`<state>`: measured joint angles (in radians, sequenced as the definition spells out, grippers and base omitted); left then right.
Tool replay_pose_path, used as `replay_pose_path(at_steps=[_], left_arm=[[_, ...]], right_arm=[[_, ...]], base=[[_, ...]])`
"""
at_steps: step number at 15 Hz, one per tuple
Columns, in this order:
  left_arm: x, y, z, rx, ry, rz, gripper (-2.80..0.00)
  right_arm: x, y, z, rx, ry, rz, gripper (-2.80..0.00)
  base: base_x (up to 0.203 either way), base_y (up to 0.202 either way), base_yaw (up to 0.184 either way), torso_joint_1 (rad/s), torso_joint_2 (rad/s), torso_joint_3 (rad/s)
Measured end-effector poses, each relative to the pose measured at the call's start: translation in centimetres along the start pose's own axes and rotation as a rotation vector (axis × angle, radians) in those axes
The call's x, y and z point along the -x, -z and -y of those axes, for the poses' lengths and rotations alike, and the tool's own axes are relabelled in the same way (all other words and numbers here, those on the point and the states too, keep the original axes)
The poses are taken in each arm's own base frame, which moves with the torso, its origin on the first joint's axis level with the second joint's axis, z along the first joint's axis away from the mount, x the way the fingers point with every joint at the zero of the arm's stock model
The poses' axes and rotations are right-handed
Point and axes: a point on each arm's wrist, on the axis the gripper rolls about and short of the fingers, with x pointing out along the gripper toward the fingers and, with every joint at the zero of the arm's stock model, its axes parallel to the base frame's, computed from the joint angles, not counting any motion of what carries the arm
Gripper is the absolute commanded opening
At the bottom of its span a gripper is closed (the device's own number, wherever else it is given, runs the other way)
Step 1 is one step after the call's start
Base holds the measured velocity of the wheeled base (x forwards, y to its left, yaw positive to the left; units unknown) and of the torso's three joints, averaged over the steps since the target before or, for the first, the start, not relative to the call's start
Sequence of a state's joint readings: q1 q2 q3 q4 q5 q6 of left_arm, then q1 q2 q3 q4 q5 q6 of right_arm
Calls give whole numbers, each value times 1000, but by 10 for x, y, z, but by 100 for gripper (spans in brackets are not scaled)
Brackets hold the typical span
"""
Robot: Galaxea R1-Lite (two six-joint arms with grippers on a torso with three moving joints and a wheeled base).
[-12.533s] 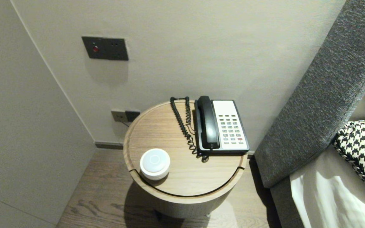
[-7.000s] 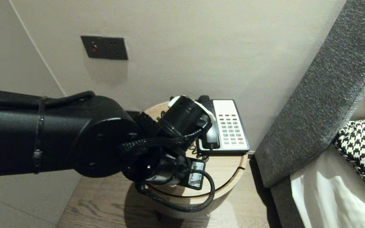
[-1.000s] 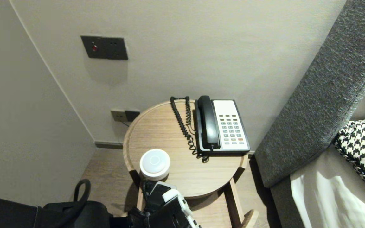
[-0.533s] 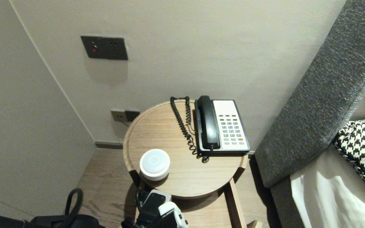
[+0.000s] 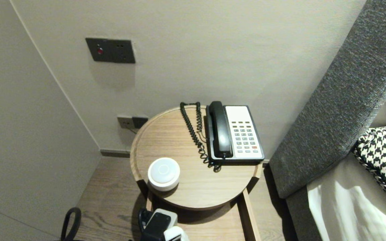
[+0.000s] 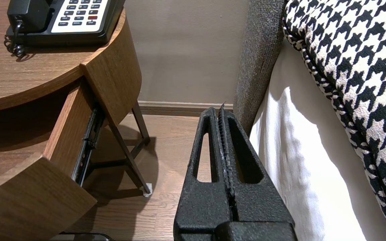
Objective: Open the nightstand drawer
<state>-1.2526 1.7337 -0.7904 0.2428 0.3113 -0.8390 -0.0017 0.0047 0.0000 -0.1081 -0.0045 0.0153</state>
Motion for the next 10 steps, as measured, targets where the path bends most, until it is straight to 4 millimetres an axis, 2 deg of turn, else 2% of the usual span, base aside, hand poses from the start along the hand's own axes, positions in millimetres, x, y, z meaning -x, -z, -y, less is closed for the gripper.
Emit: replay_pose_path(at_steps=[4, 10], left_arm=[[3, 1, -6, 58, -11, 0, -280], [2, -24, -33, 220, -91, 41, -280]], right_arm=[[0, 0, 0, 0, 0, 0, -280], [0, 0, 0, 0, 0, 0, -280]], base=[[0, 0, 0, 0, 0, 0], [0, 0, 0, 0, 0, 0]])
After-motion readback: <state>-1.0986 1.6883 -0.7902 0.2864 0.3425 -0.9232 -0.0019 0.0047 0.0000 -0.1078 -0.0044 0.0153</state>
